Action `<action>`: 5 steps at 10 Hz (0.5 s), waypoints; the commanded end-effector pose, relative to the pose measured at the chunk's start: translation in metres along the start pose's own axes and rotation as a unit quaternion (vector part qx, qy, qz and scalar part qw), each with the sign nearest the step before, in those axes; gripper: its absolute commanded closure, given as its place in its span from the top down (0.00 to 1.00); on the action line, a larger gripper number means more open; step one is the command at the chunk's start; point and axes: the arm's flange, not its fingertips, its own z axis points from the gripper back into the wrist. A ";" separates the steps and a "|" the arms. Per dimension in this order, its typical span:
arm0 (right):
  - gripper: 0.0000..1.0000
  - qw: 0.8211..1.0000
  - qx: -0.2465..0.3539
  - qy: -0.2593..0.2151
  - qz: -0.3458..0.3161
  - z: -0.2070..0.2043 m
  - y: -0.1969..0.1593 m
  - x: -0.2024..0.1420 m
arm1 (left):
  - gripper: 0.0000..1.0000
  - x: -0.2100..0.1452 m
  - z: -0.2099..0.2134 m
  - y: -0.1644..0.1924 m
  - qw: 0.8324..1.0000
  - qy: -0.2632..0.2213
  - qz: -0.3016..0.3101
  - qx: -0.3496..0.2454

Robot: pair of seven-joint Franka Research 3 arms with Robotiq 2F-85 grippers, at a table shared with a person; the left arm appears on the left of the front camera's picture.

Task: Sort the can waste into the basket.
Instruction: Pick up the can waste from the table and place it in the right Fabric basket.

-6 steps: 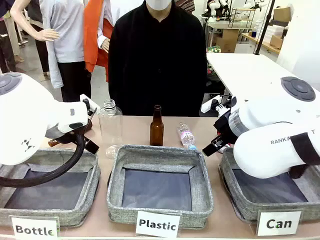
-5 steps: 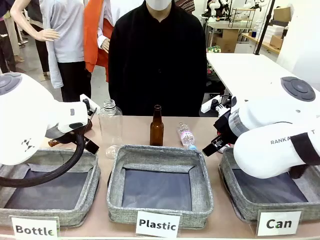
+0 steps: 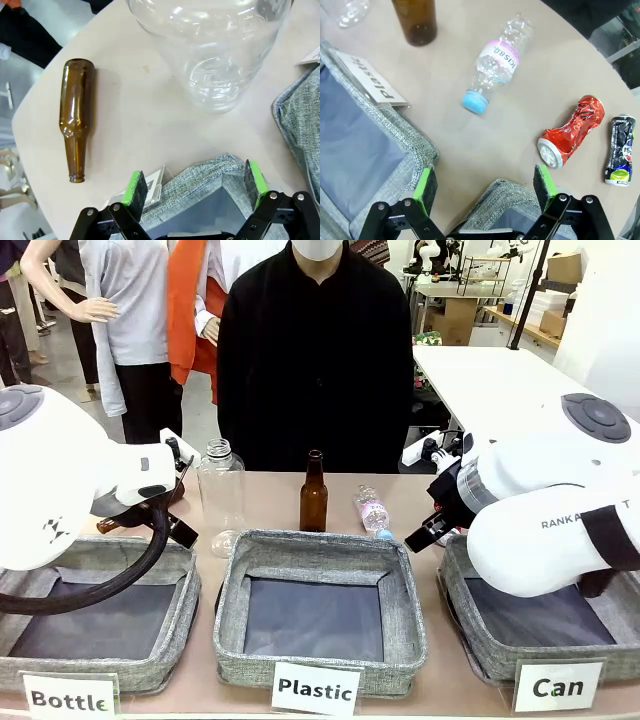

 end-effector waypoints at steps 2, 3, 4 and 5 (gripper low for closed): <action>1.00 1.000 0.000 0.000 0.000 0.000 0.000 0.000 | 1.00 0.000 0.000 0.000 1.000 0.000 0.000 0.000; 1.00 1.000 0.000 0.000 0.000 0.000 0.000 0.000 | 1.00 0.000 0.000 0.000 1.000 0.000 0.000 0.000; 1.00 1.000 0.000 0.000 0.000 0.000 0.000 0.000 | 1.00 0.000 0.000 0.000 1.000 0.000 0.000 0.000; 1.00 1.000 0.000 0.000 0.000 0.000 0.000 0.000 | 1.00 0.000 0.000 0.000 1.000 0.000 0.000 0.000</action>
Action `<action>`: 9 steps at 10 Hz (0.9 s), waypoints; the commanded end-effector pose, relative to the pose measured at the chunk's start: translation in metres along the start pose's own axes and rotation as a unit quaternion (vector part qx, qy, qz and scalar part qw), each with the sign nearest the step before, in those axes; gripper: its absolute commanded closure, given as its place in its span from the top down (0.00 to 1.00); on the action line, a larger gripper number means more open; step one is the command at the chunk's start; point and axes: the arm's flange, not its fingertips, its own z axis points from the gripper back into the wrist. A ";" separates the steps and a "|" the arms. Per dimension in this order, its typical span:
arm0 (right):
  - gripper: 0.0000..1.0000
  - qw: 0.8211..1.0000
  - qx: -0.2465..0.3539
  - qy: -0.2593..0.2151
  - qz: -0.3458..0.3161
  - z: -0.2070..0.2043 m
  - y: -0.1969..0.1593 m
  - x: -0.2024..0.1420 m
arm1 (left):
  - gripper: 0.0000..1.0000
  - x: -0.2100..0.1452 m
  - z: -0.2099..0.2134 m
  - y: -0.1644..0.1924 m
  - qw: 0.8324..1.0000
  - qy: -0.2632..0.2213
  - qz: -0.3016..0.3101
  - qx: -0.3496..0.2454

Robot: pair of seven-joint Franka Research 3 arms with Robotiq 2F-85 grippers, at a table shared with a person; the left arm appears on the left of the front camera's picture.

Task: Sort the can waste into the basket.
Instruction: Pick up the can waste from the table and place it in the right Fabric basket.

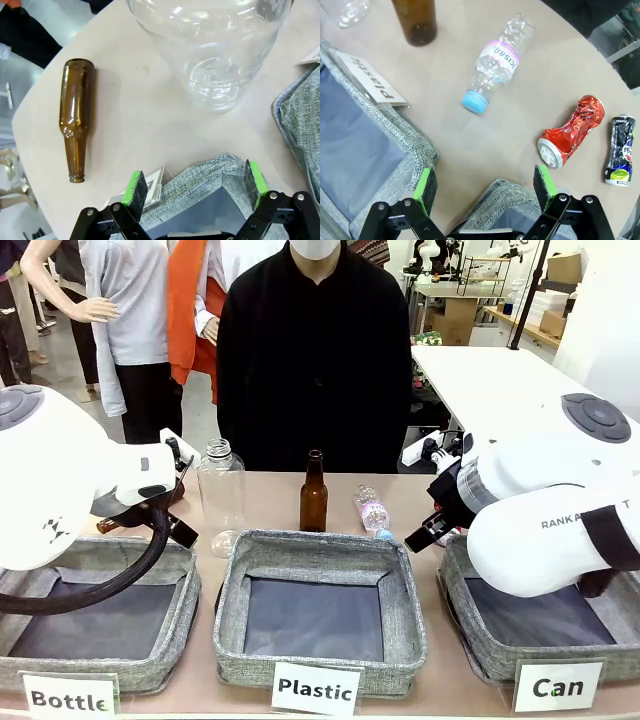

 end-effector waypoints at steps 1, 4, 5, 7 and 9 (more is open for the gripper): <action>1.00 1.000 0.000 0.000 0.000 0.000 0.000 0.000 | 1.00 0.000 0.000 0.000 1.000 0.000 0.000 0.000; 1.00 1.000 0.000 0.000 0.000 0.000 0.000 0.000 | 1.00 0.000 0.000 0.000 1.000 0.000 0.000 0.000; 1.00 1.000 0.000 0.000 0.000 0.000 0.000 0.000 | 1.00 0.000 0.000 0.000 1.000 0.000 0.000 0.000; 1.00 1.000 0.000 0.011 -0.014 0.014 -0.004 0.002 | 1.00 0.004 0.024 -0.002 0.999 -0.017 -0.016 -0.023; 1.00 0.992 0.023 0.007 -0.123 0.077 -0.019 0.010 | 1.00 0.015 0.088 -0.009 0.993 -0.025 0.024 -0.115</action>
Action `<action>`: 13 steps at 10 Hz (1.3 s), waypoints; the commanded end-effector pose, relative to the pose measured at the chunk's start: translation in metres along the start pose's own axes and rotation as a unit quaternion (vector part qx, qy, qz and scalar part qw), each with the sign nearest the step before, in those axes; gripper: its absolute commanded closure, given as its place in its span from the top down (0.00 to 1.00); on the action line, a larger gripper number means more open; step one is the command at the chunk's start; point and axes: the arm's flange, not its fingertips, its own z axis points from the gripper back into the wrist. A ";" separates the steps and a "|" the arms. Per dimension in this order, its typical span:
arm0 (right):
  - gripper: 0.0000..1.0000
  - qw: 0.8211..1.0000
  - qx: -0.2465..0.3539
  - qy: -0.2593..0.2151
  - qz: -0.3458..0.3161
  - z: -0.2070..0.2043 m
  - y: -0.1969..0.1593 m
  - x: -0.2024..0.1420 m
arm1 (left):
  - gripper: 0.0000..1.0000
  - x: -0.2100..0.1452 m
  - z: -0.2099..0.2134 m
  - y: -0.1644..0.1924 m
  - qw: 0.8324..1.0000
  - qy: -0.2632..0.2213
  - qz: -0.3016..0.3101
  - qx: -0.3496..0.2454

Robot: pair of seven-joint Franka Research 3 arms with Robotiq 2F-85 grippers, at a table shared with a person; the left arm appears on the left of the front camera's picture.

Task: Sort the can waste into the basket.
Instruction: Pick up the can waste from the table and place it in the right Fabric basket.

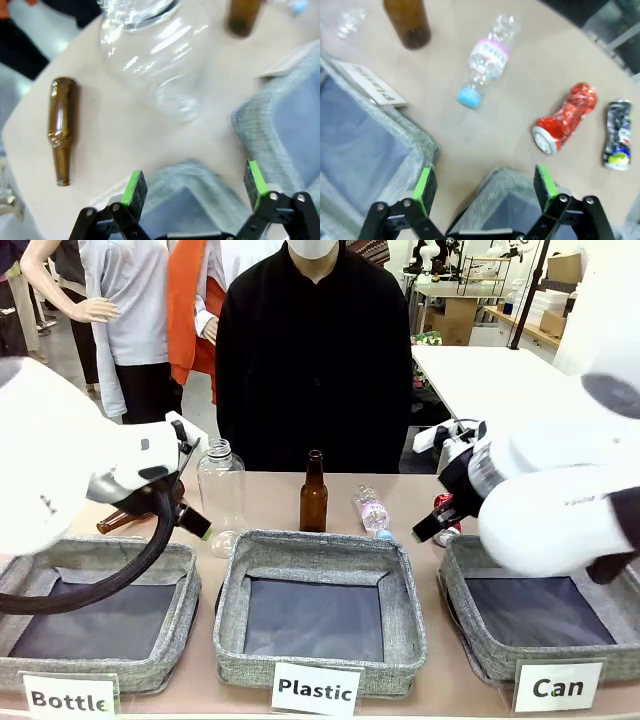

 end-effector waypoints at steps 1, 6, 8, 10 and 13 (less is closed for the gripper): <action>1.00 0.993 0.063 -0.016 -0.101 0.082 -0.011 0.003 | 1.00 -0.004 0.071 0.011 0.996 0.007 0.022 -0.084; 1.00 0.921 0.287 -0.118 -0.236 0.190 -0.089 -0.074 | 1.00 -0.089 0.181 0.083 0.957 -0.087 0.109 -0.253; 1.00 0.887 0.311 -0.177 -0.291 0.198 -0.122 -0.122 | 1.00 -0.136 0.195 0.141 0.914 -0.182 0.218 -0.291; 1.00 0.836 0.339 -0.242 -0.358 0.196 -0.161 -0.178 | 1.00 -0.180 0.187 0.175 0.844 -0.259 0.337 -0.326; 1.00 0.771 0.324 -0.286 -0.468 0.175 -0.202 -0.246 | 1.00 -0.214 0.150 0.195 0.762 -0.313 0.440 -0.357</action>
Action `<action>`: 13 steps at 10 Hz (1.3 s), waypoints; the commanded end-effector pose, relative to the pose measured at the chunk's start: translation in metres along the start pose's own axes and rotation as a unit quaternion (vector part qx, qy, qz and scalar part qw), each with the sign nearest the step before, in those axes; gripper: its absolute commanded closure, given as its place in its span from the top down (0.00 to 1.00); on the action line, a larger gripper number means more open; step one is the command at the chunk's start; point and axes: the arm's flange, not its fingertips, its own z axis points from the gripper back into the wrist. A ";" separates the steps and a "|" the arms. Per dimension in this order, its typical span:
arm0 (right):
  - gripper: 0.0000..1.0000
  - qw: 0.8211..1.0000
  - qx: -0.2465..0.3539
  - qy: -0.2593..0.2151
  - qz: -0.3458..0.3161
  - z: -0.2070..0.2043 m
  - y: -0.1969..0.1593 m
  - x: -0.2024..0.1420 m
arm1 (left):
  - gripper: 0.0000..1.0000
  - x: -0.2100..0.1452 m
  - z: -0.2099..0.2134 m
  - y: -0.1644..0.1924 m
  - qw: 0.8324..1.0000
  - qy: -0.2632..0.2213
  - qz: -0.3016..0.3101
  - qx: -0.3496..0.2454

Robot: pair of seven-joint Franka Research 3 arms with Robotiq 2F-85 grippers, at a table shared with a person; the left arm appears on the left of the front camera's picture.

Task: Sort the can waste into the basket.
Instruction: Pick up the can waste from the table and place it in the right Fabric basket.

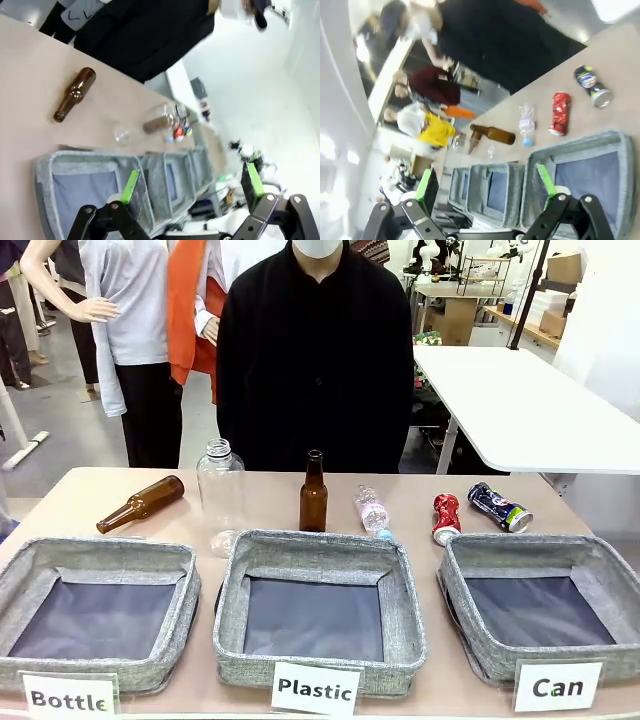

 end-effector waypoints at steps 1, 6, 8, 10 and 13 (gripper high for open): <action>1.00 0.998 0.034 -0.033 -0.040 -0.013 -0.047 -0.057 | 1.00 -0.049 -0.046 0.015 0.999 -0.022 0.033 -0.025; 1.00 0.994 0.034 -0.058 -0.085 0.022 -0.082 -0.009 | 1.00 0.006 -0.059 0.044 0.994 -0.045 0.095 -0.012; 1.00 0.994 0.034 -0.058 -0.085 0.022 -0.082 -0.009 | 1.00 0.006 -0.059 0.044 0.994 -0.045 0.095 -0.012; 1.00 0.994 0.034 -0.058 -0.085 0.022 -0.082 -0.009 | 1.00 0.006 -0.059 0.044 0.994 -0.045 0.095 -0.012; 1.00 0.994 0.025 -0.047 -0.098 0.023 -0.082 -0.012 | 1.00 0.006 -0.059 0.044 0.994 -0.045 0.095 -0.012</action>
